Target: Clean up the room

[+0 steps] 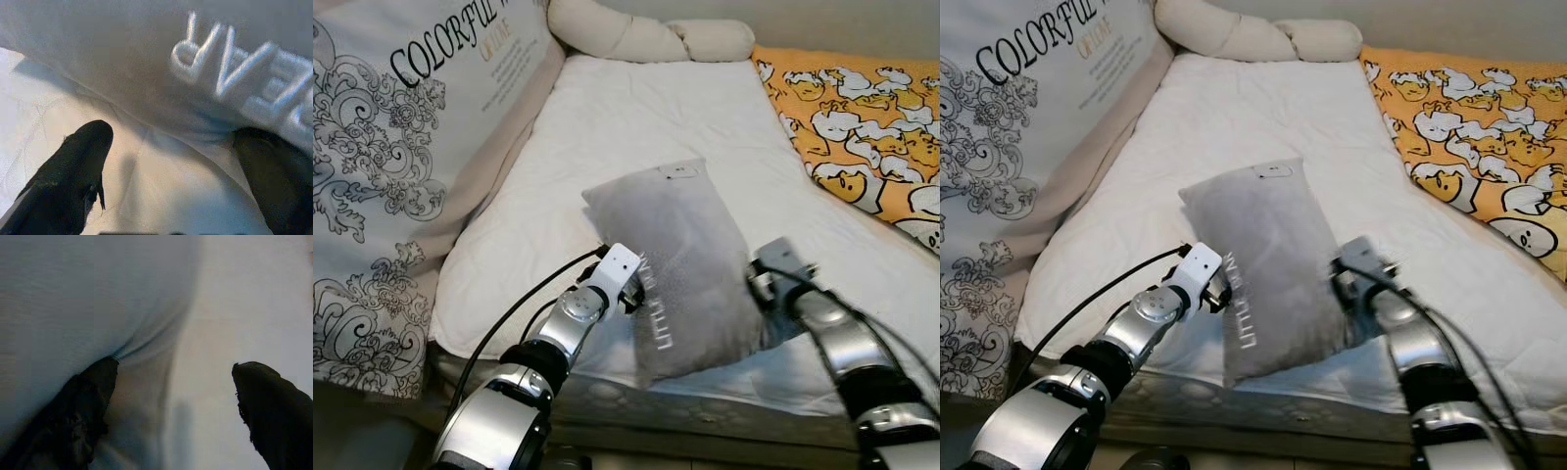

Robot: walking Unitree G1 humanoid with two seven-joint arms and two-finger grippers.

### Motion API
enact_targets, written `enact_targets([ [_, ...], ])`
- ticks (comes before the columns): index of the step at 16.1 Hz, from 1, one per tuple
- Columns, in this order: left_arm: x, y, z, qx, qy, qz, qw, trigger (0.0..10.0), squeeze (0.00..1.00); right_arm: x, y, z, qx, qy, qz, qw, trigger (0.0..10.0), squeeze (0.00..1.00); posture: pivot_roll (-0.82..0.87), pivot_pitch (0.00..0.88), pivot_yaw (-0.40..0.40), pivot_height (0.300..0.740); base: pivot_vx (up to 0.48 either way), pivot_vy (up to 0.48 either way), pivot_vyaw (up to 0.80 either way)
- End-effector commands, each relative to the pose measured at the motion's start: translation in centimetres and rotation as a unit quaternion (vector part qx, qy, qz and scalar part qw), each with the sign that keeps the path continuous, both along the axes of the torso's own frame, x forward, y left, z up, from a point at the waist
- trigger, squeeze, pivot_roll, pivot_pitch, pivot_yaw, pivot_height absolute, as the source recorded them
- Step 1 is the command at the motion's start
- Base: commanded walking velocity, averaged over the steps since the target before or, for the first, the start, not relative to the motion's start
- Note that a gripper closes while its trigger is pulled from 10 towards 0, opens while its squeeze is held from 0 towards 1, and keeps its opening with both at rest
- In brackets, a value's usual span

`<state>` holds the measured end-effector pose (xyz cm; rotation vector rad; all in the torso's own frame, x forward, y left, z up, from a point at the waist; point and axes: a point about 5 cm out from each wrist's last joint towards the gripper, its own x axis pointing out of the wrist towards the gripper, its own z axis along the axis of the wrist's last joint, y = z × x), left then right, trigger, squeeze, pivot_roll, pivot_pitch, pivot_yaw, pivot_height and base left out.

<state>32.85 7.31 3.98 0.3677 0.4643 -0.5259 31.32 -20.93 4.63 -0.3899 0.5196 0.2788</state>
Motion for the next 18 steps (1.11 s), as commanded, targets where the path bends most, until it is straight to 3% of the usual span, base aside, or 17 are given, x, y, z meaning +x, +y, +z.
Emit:
enact_targets([
  [1, 0.5, -0.7, 1.0, -0.016, -0.016, -0.007, 1.0, 10.0, 0.0, -0.7, 1.1, -1.0, 0.03, 0.029, 0.021, 0.999, 10.0, 0.0, 0.04, 0.0, 0.011, 0.74, 0.0, 0.0, 0.0],
  [3, 0.8, -0.3, 1.3, -0.024, -0.021, 0.004, 0.999, 10.0, 0.0, -0.8, 2.1, -1.1, 0.09, 0.035, 0.025, 0.995, 10.0, 0.0, 0.04, 0.0, 0.016, 0.74, 0.0, 0.0, 0.0],
  [5, 1.4, 0.0, 2.0, -0.049, -0.027, 0.019, 0.998, 10.0, 0.0, -0.7, 3.4, 0.1, 0.176, 0.026, 0.027, 0.984, 10.0, 0.0, 0.04, 0.0, 0.019, 0.74, 0.0, 0.0, 0.0],
  [7, 1.9, -0.2, 3.1, -0.066, -0.042, 0.015, 0.997, 10.0, 0.0, -1.0, 5.2, 1.4, 0.223, 0.017, 0.061, 0.973, 10.0, 0.0, 0.05, 0.0, 0.019, 0.74, 0.0, 0.0, 0.0],
  [8, 2.1, 0.0, 3.6, -0.071, -0.05, 0.01, 0.996, 10.0, 0.0, -1.2, 6.3, 2.1, 0.245, 0.011, 0.08, 0.966, 10.0, 0.0, 0.05, 0.0, 0.02, 0.74, 0.0, 0.0, 0.0],
  [9, 2.1, 0.0, 3.6, -0.071, -0.051, 0.009, 0.996, 10.0, 0.0, -1.2, 6.5, 2.2, 0.247, 0.01, 0.082, 0.965, 10.0, 0.0, 0.05, 0.0, 0.02, 0.74, 0.0, 0.0, 0.0],
  [12, 2.3, 2.1, 4.3, -0.062, -0.067, 0.008, 0.996, 10.0, 0.0, -2.3, 8.0, 3.1, 0.268, 0.012, 0.096, 0.959, 10.0, 0.0, 0.06, 0.0, 0.021, 0.74, 0.0, 0.0, 0.0],
  [14, 1.6, 4.1, 3.5, -0.016, -0.053, -0.006, 0.998, 10.0, 0.0, -3.8, 6.6, 3.2, 0.275, 0.021, 0.07, 0.959, 10.0, 0.0, 0.08, 0.0, 0.009, 0.74, 0.0, 0.0, 0.0],
  [16, 0.8, 5.0, 2.8, -0.004, -0.032, -0.015, 0.999, 10.0, 0.0, -4.5, 5.2, 3.0, 0.267, 0.024, 0.048, 0.962, 10.0, 0.0, 0.07, 0.0, 0.025, 0.74, 0.0, 0.0, 0.0],
  [17, -0.5, 5.7, 1.8, 0.004, -0.006, -0.028, 1.0, 10.0, 0.0, -5.0, 3.1, 2.0, 0.224, 0.028, 0.01, 0.974, 10.0, 0.0, 0.07, 0.0, 0.03, 0.74, 0.0, 0.0, 0.0],
  [18, -0.5, 5.7, 1.8, 0.004, -0.006, -0.028, 1.0, 10.0, 0.0, -5.0, 3.1, 2.0, 0.224, 0.028, 0.01, 0.974, 10.0, 0.0, 0.07, 0.0, 0.03, 0.74, 0.0, 0.0, 0.0],
])
